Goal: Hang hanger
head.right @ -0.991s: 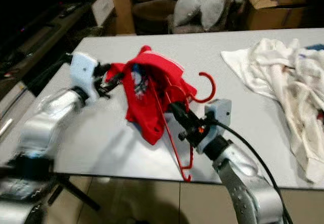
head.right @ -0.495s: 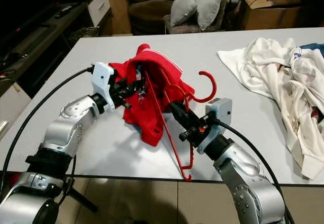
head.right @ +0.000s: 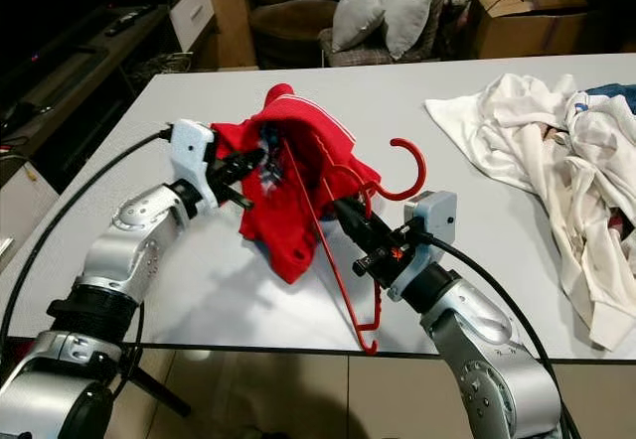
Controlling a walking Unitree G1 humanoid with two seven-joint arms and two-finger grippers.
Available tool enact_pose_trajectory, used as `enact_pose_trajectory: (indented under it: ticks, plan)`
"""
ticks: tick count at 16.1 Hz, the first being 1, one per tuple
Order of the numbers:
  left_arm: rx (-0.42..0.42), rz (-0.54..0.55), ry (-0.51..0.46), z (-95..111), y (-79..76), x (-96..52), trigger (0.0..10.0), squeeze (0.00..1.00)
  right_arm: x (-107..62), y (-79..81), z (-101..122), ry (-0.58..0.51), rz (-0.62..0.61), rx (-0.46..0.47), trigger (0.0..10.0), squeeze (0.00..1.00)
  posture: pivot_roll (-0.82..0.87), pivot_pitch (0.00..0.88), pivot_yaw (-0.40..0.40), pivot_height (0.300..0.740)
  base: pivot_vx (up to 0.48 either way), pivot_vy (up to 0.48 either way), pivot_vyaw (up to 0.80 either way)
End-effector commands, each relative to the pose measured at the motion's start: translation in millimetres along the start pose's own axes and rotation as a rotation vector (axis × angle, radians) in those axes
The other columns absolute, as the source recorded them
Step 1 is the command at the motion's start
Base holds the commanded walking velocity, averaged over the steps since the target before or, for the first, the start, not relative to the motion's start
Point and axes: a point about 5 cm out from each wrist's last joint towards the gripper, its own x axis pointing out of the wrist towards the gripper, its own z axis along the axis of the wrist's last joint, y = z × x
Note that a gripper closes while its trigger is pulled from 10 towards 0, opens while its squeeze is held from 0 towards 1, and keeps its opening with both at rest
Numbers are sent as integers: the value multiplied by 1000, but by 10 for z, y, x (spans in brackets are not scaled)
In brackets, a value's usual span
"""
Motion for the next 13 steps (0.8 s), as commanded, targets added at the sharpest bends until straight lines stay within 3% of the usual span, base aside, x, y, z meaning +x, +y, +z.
enact_pose_trajectory:
  ticks: [1, 3, 4, 5, 6, 8, 10, 13]
  plan:
    - [97, 48, -2, 112, 122, -39, 0, 0, 18, 19, 77, -32, 6, -9, 10000, 0, -199, 0, 147, 740, 0, 0, 0]
    - [207, 48, 20, 169, 141, -77, 0, 0, 14, -13, 78, -33, -34, -10, 10000, 0, -202, 0, 150, 740, 0, 0, 0]
    - [327, 26, 40, 260, 152, -136, 0, 0, 24, -69, 97, -64, -90, 22, 10000, 0, -204, 0, 152, 740, 0, 0, 0]
    - [372, 18, 49, 297, 156, -161, 0, 0, 31, -93, 105, -78, -115, 41, 10000, 0, -204, 0, 152, 740, 0, 0, 0]
    - [480, -10, 65, 393, 159, -210, 0, 0, 71, -178, 96, -90, -207, 91, 10000, 0, -203, 0, 148, 740, 0, 0, 0]
    - [564, -45, 81, 448, 144, -230, 0, 0, 139, -217, 111, -128, -254, 170, 10000, 0, -199, 0, 145, 740, 0, 0, 0]
    - [661, -85, 114, 472, 102, -244, 0, 0, 325, -231, 79, -141, -282, 383, 10000, 0, -188, 0, 142, 740, 0, 0, 0]
    - [701, -87, 96, 573, 45, -247, 0, 0, 461, -185, -13, -33, -269, 375, 10000, 0, -175, 0, 137, 740, 0, 0, 0]
